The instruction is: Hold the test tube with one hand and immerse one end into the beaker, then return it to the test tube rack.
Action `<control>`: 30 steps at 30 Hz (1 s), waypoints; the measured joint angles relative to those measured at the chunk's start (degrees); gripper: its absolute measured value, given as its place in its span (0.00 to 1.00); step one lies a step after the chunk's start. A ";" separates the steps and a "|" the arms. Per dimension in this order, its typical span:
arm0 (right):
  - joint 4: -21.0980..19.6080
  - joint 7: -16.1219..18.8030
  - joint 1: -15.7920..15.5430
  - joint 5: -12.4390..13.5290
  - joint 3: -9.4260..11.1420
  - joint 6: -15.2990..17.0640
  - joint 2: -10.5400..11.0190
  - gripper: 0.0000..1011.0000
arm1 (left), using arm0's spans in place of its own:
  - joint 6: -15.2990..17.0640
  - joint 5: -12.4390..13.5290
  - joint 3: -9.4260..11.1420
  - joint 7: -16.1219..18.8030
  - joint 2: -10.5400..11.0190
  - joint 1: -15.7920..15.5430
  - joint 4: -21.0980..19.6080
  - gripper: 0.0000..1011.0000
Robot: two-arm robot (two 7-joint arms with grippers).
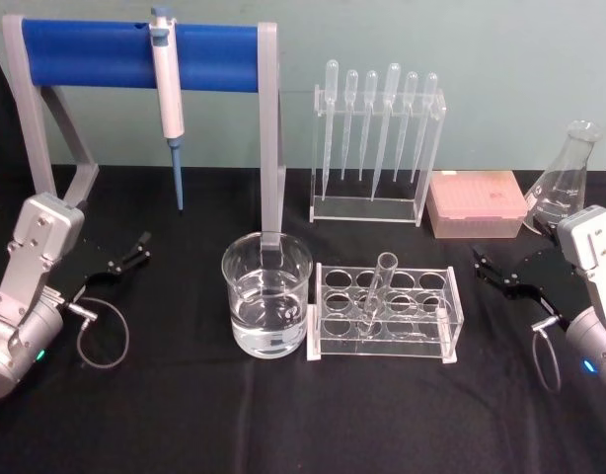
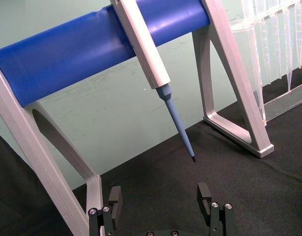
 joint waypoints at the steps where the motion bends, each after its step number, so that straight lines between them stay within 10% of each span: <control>1: 0.00 0.00 0.00 0.00 0.00 0.00 0.01 0.99 | 0.00 0.00 0.00 0.00 0.00 0.00 0.00 0.99; 30: 0.00 0.00 0.00 0.00 0.00 0.00 0.01 0.99 | 0.00 0.00 0.00 0.00 0.00 0.00 0.00 0.99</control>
